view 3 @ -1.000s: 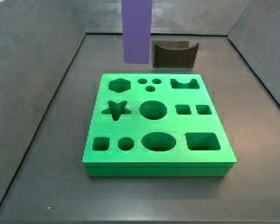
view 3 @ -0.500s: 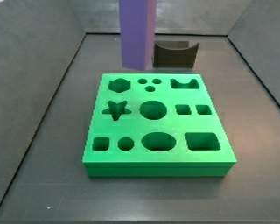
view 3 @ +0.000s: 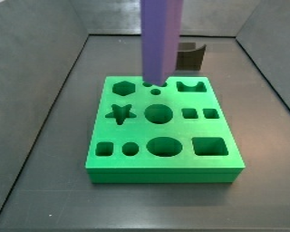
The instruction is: Insert the arch object.
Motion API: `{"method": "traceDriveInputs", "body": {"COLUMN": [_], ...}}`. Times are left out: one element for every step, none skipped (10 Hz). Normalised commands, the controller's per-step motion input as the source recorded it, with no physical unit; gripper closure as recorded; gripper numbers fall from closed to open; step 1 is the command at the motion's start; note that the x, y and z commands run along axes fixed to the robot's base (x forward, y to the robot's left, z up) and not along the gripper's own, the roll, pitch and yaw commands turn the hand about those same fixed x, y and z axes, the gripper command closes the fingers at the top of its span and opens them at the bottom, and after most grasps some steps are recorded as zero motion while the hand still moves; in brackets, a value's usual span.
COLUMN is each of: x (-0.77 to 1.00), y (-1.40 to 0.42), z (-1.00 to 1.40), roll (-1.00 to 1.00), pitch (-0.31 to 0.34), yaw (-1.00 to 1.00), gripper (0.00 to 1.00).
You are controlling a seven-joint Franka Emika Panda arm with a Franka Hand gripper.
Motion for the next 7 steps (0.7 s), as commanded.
{"method": "traceDriveInputs", "body": {"x": [0.7,0.75,0.87,0.83,0.64,0.46,0.31], "y": [0.25,0.27,0.3,0.31,0.31,0.17,0.06], "z": [0.0,0.0,0.01,0.02,0.0,-0.05,-0.15], "roll": [0.09,0.07,0.06,0.05,0.04,0.1,0.15], "pitch": [-0.013,-0.006,0.0,0.0,-0.013,-0.026,-0.021], "yaw": [-0.5,-0.46,-0.34,-0.37,-0.55,-0.73,-0.85], "gripper": [1.0,1.0,1.0,1.0,1.0,1.0,1.0]}}
